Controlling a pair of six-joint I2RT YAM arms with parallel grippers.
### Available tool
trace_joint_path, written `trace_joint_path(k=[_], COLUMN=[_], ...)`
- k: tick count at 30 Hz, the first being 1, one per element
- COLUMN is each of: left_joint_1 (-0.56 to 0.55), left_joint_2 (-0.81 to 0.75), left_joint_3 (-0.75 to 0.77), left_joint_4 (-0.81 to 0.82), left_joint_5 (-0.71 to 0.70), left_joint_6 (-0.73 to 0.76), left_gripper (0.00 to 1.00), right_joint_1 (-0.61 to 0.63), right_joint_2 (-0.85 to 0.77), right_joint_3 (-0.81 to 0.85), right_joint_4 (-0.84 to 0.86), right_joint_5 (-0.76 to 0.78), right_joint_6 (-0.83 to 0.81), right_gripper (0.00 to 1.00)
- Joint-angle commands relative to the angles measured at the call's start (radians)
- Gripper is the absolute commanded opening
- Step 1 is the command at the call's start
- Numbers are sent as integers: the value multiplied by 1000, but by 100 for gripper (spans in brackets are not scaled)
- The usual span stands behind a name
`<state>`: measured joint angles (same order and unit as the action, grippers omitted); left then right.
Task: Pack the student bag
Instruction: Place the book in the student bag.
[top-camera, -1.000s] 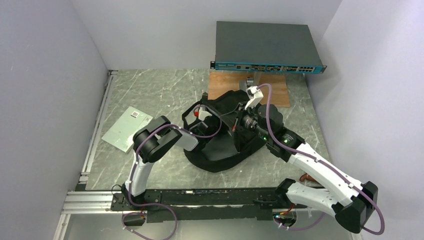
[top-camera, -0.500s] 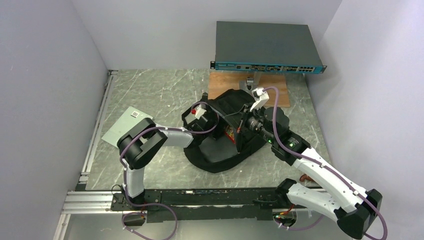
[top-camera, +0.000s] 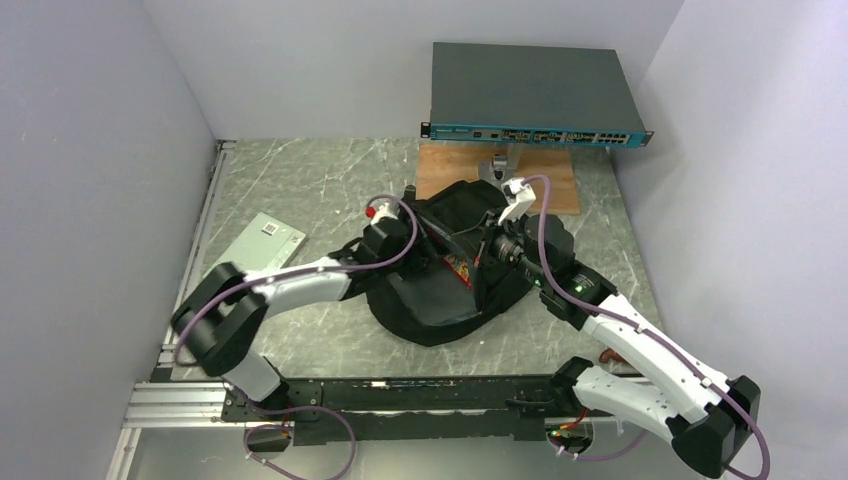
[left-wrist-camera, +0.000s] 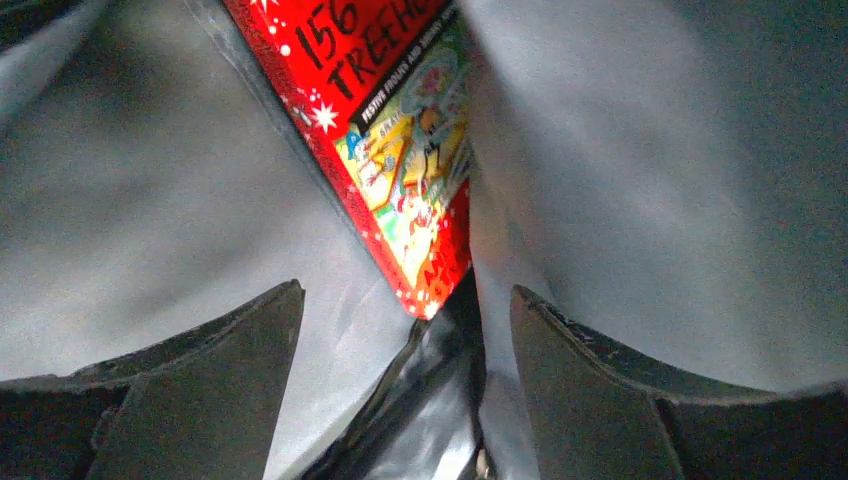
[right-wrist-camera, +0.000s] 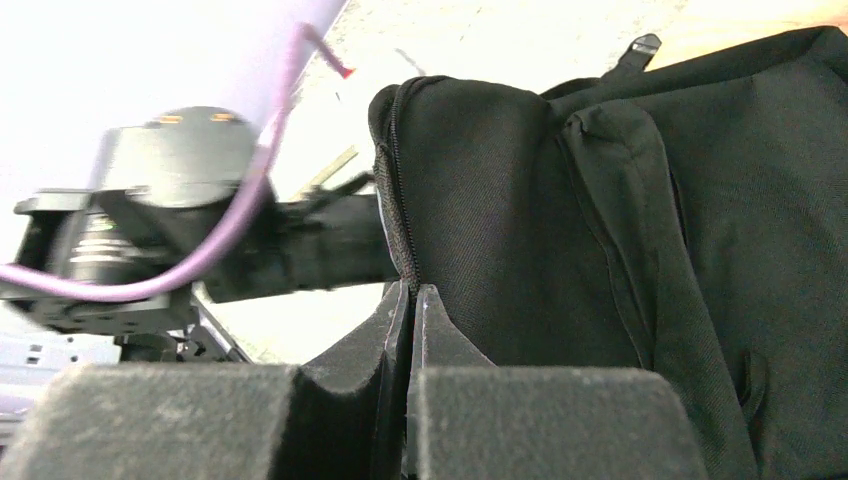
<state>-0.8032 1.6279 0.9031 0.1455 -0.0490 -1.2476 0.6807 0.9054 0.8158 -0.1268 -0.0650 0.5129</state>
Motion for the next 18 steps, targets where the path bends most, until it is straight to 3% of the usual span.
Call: trace_joint_path(k=[1,4,7,12,15,18], left_joint_1=[14,86,208,447,555,749], left_joint_2=[-222,-402,-585,-838,-851,-756], left_joint_3=[-123,-241,-339,-316,-225,-154], left_joint_4=[26,-36,-201,-540,-688,-715], left_joint_5=[38,155,251,223,88,104], left_joint_6=[268,346,430,657,745,791], left_gripper=[80,82,87,98,100,100], right_joint_1=[-5,-4,-5,11,59,129], right_joint_2=[7,33,78,193,258,317], right_joint_3=[8,5,-17,-68,-90,-63], right_joint_4=[48,39,50,121,174,144], right_joint_5=[-13,-6,-10,-186,-238,-237], right_joint_6=[-25,-45,-81,-99,-99,-114], right_gripper=[0,8,9,18,31,45])
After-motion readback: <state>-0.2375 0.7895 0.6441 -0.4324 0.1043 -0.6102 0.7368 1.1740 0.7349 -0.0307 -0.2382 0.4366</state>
